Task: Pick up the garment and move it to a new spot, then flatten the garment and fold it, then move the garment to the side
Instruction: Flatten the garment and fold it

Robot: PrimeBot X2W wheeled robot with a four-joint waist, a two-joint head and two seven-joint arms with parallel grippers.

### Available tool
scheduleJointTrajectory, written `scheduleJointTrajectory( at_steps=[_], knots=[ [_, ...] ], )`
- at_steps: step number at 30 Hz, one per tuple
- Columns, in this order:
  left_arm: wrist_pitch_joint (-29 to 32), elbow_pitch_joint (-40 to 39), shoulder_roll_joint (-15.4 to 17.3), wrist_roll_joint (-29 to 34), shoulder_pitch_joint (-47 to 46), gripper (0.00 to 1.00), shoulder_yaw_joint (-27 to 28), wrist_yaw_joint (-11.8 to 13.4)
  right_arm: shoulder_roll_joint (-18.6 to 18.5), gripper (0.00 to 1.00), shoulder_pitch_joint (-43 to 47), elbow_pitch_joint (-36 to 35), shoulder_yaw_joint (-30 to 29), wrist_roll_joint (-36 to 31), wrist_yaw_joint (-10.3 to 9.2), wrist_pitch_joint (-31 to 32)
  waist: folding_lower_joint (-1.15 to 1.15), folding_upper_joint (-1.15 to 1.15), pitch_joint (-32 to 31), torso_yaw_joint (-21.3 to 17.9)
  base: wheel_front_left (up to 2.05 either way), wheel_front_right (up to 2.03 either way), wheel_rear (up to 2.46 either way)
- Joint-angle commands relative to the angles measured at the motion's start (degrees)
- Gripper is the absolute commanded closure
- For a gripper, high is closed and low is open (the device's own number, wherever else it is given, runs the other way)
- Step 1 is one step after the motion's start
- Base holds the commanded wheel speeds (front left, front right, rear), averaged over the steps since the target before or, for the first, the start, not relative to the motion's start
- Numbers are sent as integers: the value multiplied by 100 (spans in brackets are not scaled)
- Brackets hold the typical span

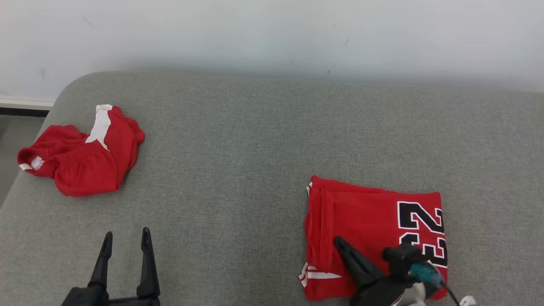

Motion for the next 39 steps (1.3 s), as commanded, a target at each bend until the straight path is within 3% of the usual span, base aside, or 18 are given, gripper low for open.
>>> scheduleJointTrajectory(
  at_steps=[1, 6, 11, 25, 33, 34, 35, 36, 39],
  knots=[
    [-17, -22, -8, -33, 31, 0, -11, 24, -6, 100, 84, -109, 123, 10, -15, -24, 0, 0, 1, -10, 0, 0, 0],
    [-17, -34, -8, -47, 26, 0, -30, 44, 31, 100, 171, -291, 283, 42, -15, -25, 0, 0, 7, -43, 0, 0, 0],
    [-17, -54, -9, -40, 40, 0, 10, 59, -17, 100, 175, -584, 61, -32, -15, -26, 0, 0, -8, -130, 0, 0, 0],
    [-17, -188, -7, 178, 19, 0, 65, -49, 41, 100, 910, -1710, -2258, -991, -15, -25, 0, 0, -163, -598, 0, 0, 0],
    [-17, -152, 15, 294, 97, 0, 132, -103, 233, 100, 1537, -2126, -2786, -1416, -15, -25, 0, 0, -332, -825, 0, 0, 0],
    [-17, -145, 17, 291, 119, 0, 137, -114, 247, 89, 1603, -2161, -2825, -1458, -15, -26, 0, 0, -354, -844, 0, 0, 0],
    [-17, -140, 18, 292, 136, 0, 143, -121, 261, 32, 1651, -2199, -2861, -1495, -15, -26, 0, 0, -376, -863, 0, 0, 0],
    [-17, -140, 17, 307, 153, 0, 150, -127, 281, 0, 1705, -2227, -2885, -1525, -15, -26, 0, 0, -404, -883, 0, 0, 0],
    [-17, -131, 22, 328, 242, 0, 166, -136, 345, 0, 1851, -2289, -2989, -1607, -15, -25, 0, 0, -483, -922, 0, 0, 0]
  ],
)
